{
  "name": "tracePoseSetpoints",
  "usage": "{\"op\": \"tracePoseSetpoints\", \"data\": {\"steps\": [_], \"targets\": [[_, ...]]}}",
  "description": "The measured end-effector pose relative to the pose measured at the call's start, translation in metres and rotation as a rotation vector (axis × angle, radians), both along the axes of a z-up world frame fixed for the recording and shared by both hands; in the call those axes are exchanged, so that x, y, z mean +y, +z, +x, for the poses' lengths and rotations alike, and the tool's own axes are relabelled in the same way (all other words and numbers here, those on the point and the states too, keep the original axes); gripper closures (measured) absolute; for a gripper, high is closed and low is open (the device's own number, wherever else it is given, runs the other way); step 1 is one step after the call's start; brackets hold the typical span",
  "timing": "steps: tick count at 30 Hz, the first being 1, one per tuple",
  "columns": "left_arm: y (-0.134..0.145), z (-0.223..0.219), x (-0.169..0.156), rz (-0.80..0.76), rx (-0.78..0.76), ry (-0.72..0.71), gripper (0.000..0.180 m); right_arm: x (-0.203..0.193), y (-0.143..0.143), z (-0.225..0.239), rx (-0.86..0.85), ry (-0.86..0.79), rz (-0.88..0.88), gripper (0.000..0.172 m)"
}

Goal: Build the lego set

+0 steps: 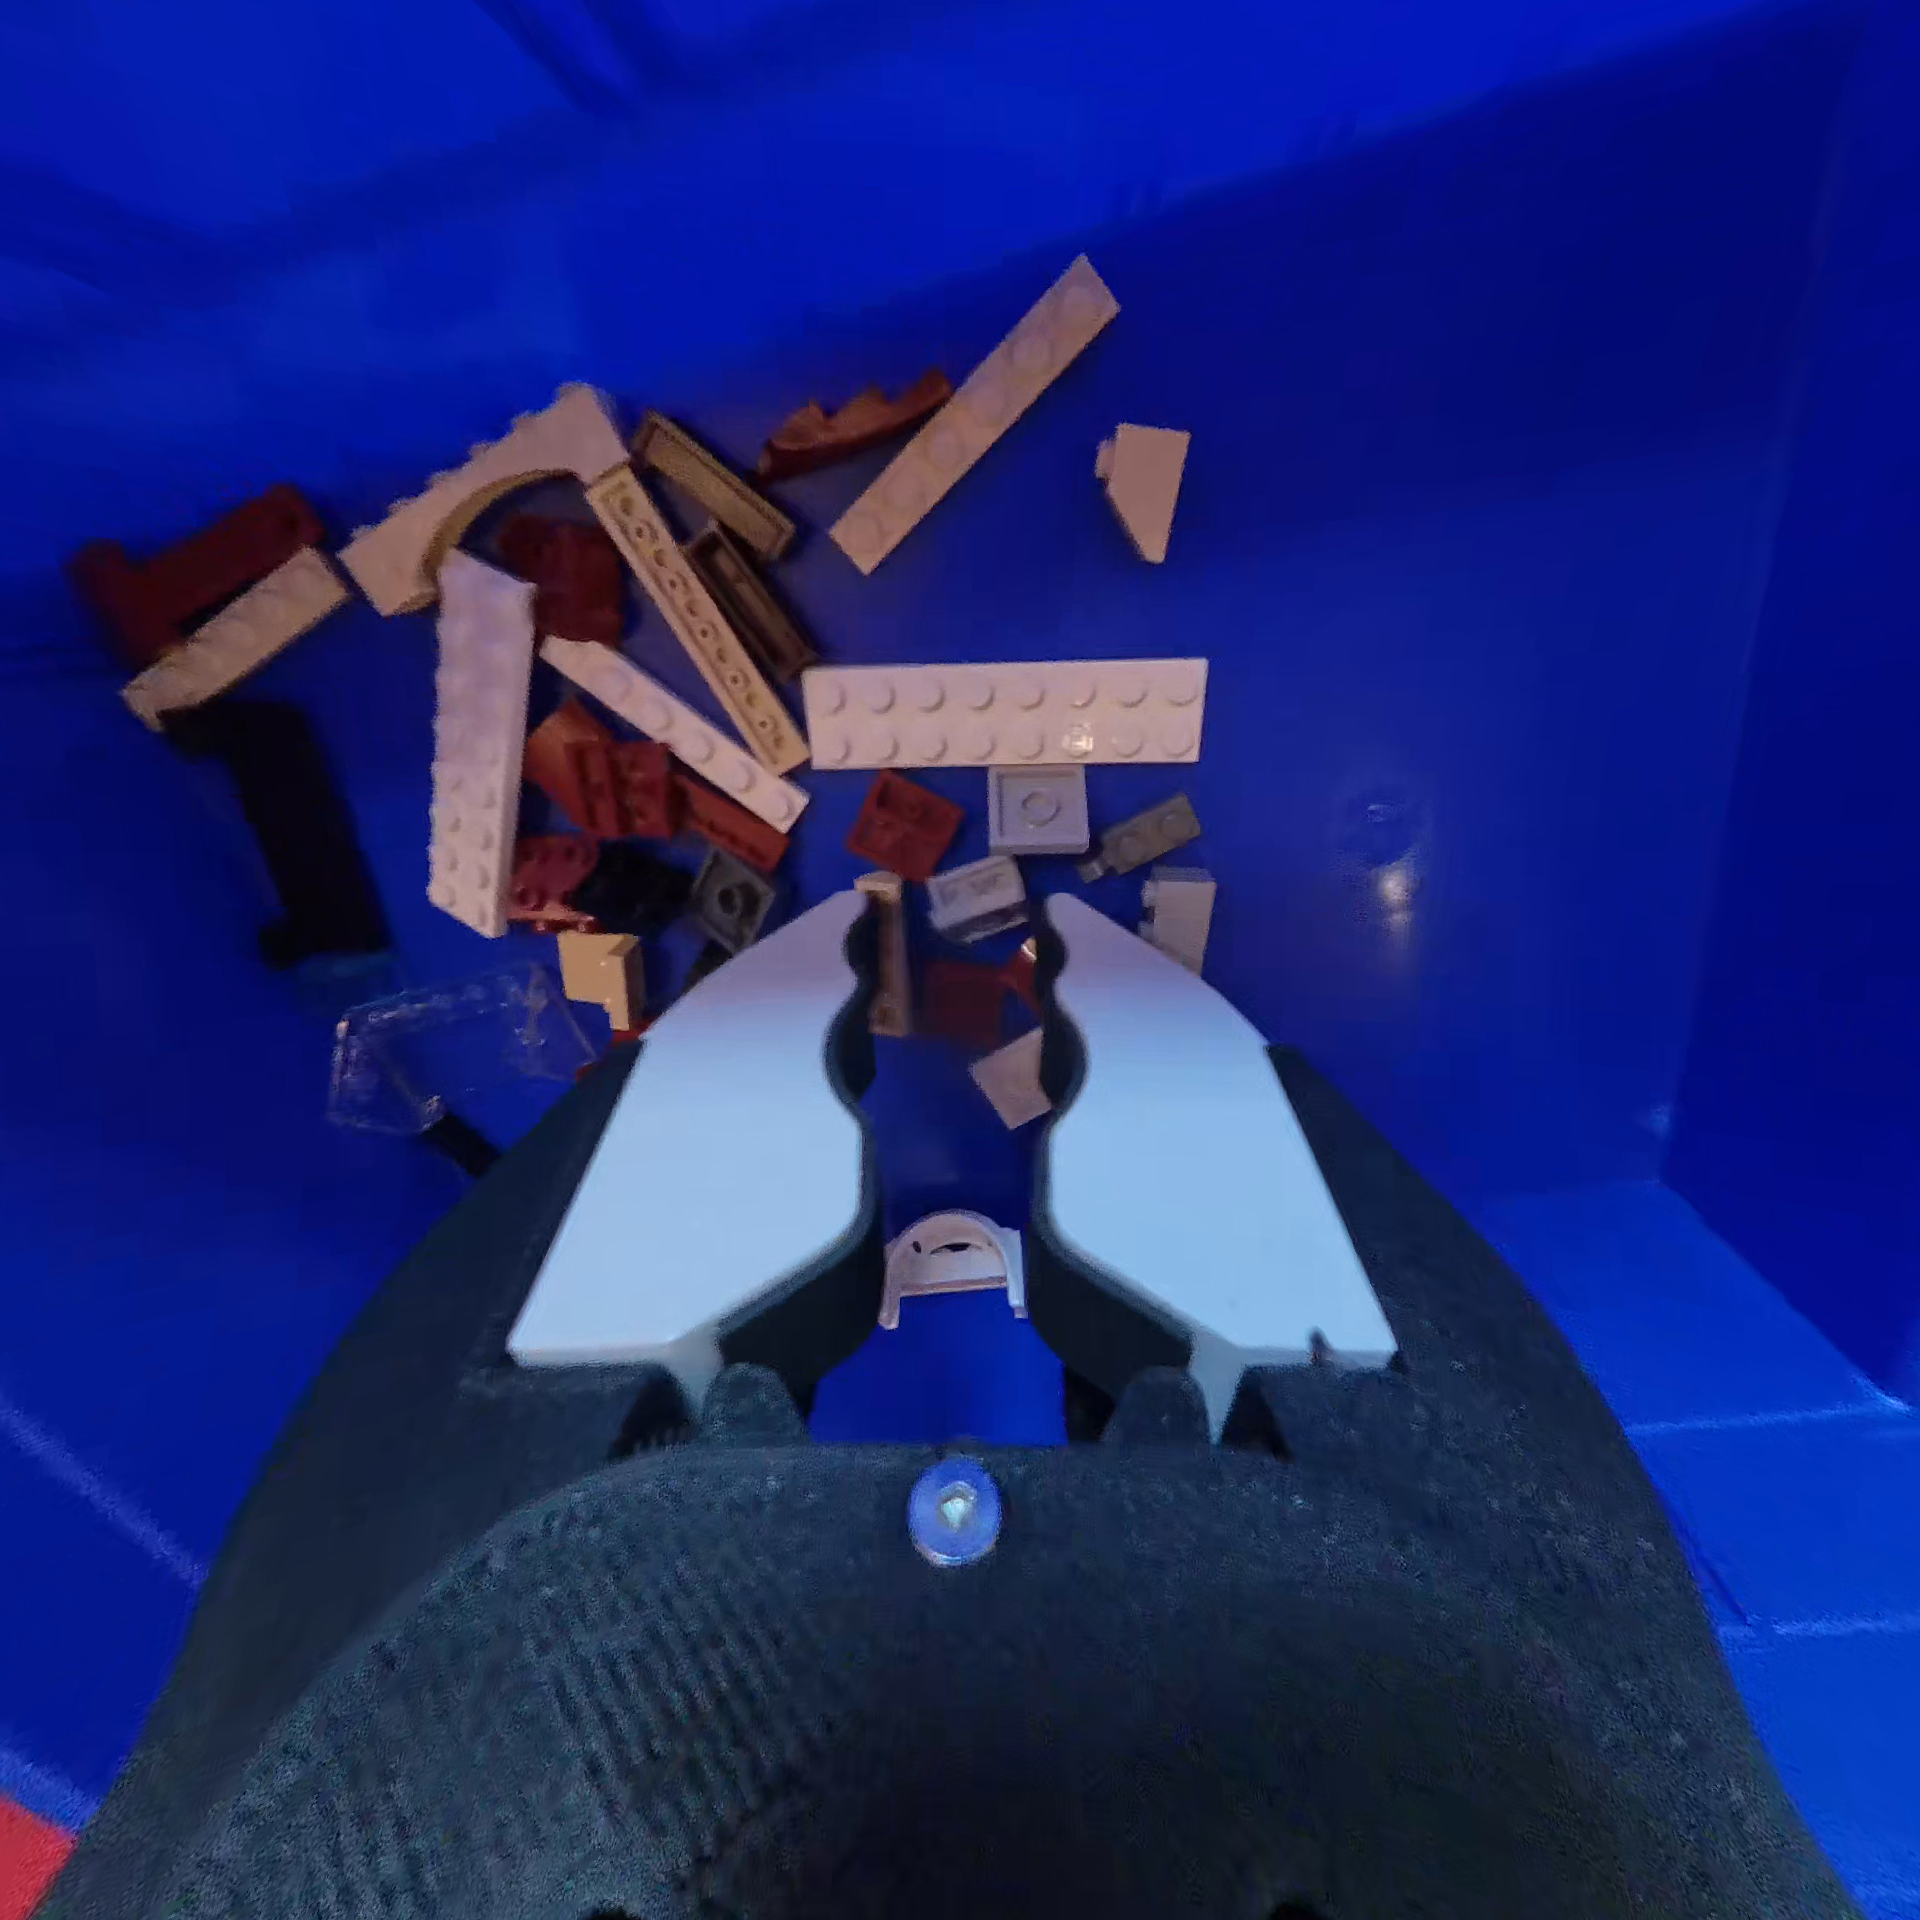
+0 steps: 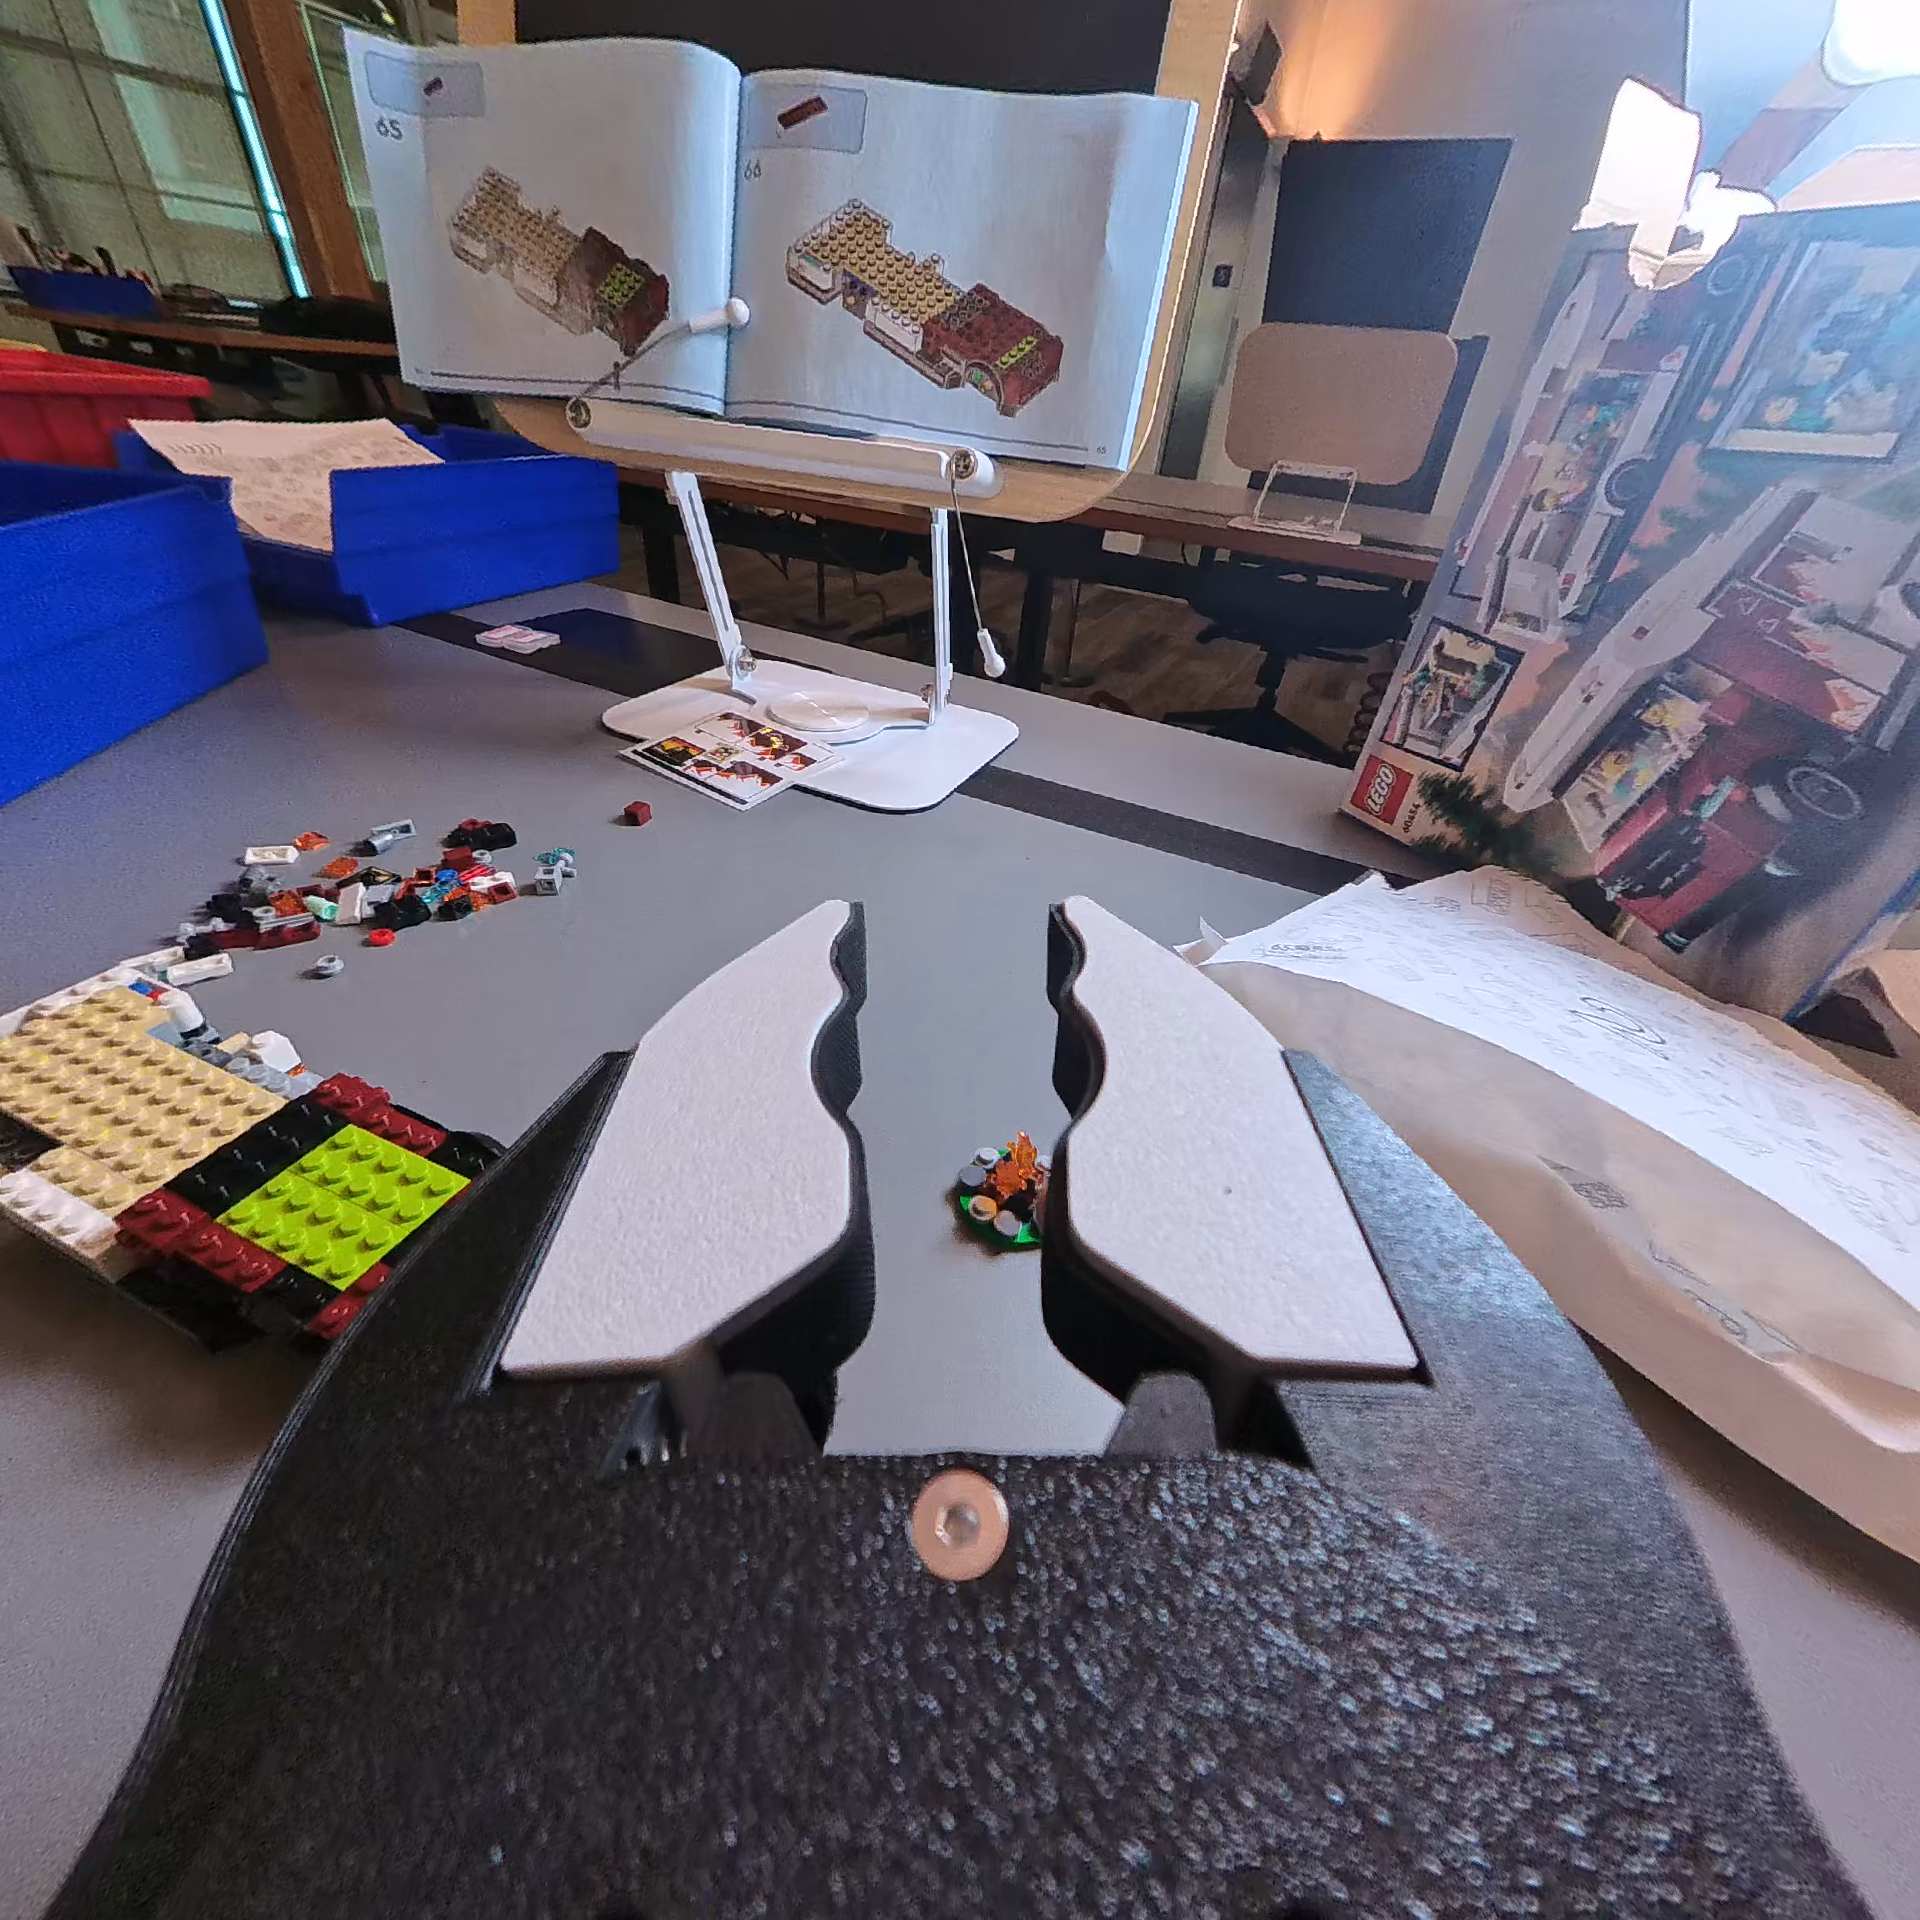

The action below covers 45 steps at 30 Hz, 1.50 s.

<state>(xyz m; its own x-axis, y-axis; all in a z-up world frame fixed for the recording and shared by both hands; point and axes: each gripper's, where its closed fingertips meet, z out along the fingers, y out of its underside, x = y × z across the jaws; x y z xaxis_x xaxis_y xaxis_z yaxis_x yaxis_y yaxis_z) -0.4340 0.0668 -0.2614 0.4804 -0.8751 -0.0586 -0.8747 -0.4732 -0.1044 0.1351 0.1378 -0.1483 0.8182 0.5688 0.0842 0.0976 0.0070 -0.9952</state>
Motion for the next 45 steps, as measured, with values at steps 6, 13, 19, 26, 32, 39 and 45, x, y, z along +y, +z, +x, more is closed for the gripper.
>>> {"op": "tracePoseSetpoints", "data": {"steps": [6, 13, 19, 26, 32, 39, 45], "targets": [[0.021, -0.003, -0.025, -0.113, -0.059, 0.017, 0.164, 0.0, 0.0, -0.001, 0.0, 0.004, 0.0, 0.138], [0.035, -0.022, 0.004, 0.015, -0.038, 0.077, 0.153, 0.0, 0.001, 0.001, 0.001, -0.002, 0.008, 0.138], [0.022, -0.03, 0.044, 0.11, 0.026, 0.093, 0.149, 0.001, 0.0, 0.002, -0.003, -0.01, 0.004, 0.138], [0.005, -0.024, 0.063, 0.085, 0.031, 0.065, 0.143, 0.003, -0.002, 0.004, -0.005, -0.02, -0.005, 0.138], [0.001, -0.021, 0.054, 0.051, 0.016, 0.04, 0.174, 0.003, -0.002, 0.004, -0.006, -0.023, 0.001, 0.138], [0.024, -0.036, 0.027, 0.05, 0.006, 0.074, 0.176, 0.002, 0.0, 0.002, -0.001, -0.008, 0.004, 0.138], [0.033, -0.048, 0.021, 0.057, 0.04, 0.096, 0.168, 0.0, 0.002, 0.003, 0.003, -0.01, 0.011, 0.138]]}}
